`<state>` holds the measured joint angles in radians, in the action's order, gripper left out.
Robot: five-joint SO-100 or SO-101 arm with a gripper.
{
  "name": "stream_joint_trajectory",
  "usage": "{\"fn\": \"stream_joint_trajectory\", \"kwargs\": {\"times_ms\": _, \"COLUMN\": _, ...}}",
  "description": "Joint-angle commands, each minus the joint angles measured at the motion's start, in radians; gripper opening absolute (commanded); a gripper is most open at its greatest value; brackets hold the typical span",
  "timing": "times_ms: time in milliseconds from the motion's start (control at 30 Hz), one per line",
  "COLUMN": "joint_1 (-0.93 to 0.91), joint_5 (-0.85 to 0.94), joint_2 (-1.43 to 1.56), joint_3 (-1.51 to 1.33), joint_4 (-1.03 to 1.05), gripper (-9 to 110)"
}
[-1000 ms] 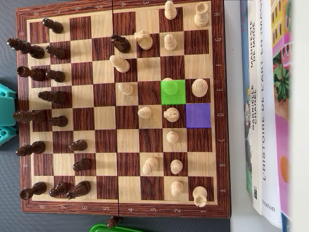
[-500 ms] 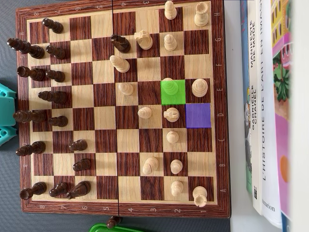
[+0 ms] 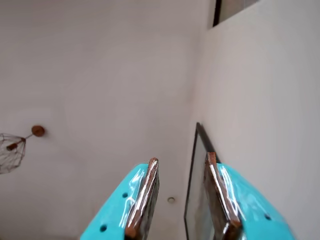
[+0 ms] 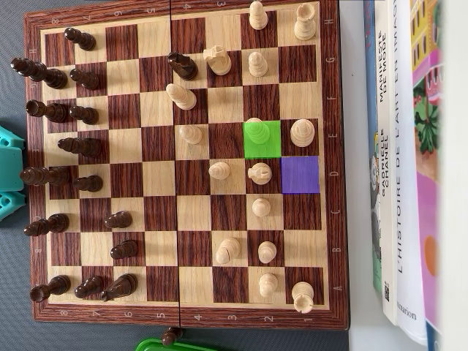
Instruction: Play chess
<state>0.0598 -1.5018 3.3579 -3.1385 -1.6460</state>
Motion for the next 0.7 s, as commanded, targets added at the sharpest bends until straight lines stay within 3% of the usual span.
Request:
{"fn": "stream_joint_trajectory", "kwargs": {"times_ms": 0, "joint_1": 0.005, "joint_5": 0.002, "joint_2": -0.011, "joint_3": -0.020, "joint_4": -0.055, "gripper": 14}}
{"fn": "stream_joint_trajectory", "kwargs": {"times_ms": 233, "joint_1": 0.005, "joint_5": 0.002, "joint_2": -0.011, "joint_3": -0.020, "joint_4": -0.156, "gripper": 14}}
{"fn": "stream_joint_trajectory", "kwargs": {"times_ms": 667, "joint_1": -0.003, "joint_5": -0.005, "joint_2": -0.011, "joint_3": -0.020, "joint_4": -0.158, "gripper": 14}}
